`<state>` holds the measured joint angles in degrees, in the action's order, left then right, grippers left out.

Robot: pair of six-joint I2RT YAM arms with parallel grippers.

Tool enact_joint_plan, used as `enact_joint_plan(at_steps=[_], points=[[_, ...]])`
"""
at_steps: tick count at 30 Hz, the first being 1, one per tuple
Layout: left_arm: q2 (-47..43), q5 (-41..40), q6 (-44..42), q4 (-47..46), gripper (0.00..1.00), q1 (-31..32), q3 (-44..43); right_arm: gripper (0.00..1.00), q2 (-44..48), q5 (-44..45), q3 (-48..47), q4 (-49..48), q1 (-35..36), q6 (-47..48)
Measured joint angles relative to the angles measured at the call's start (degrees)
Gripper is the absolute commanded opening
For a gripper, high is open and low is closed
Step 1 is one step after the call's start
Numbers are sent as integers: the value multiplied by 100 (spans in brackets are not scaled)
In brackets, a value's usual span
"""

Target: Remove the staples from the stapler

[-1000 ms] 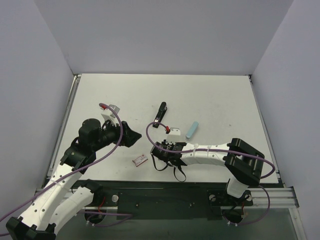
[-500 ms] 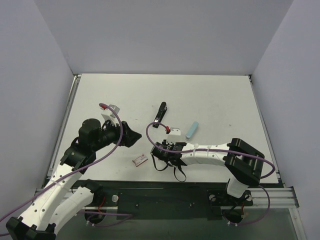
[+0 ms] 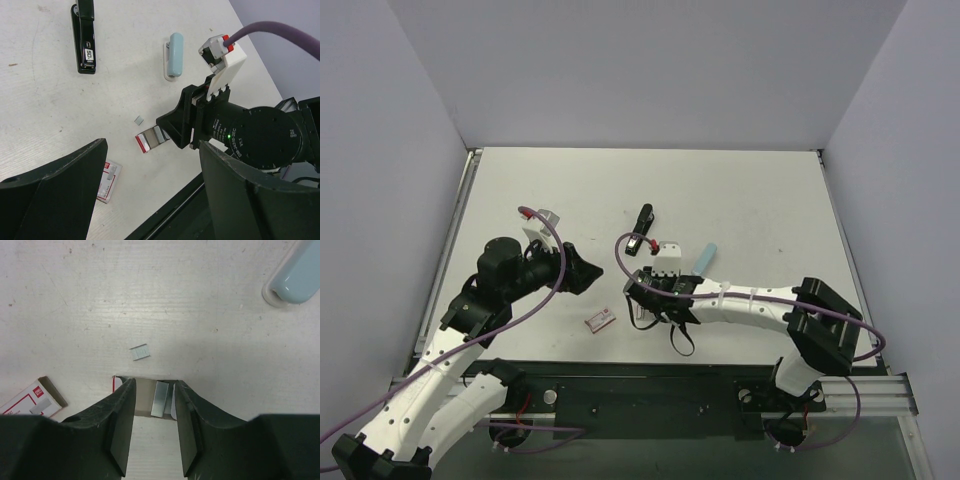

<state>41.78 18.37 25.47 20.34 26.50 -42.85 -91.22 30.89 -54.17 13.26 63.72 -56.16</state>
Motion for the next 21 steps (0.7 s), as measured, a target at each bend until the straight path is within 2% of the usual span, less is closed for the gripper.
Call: enact_joint_plan(at_steps=[10,21], points=[[-9,-15,2,0,85,-37,0,38,-223,-896,-72,-638,-682,1067],[-9,-20,2,0,85,-83,0,41,-1014,-1650,-350,-879,-789,1751]])
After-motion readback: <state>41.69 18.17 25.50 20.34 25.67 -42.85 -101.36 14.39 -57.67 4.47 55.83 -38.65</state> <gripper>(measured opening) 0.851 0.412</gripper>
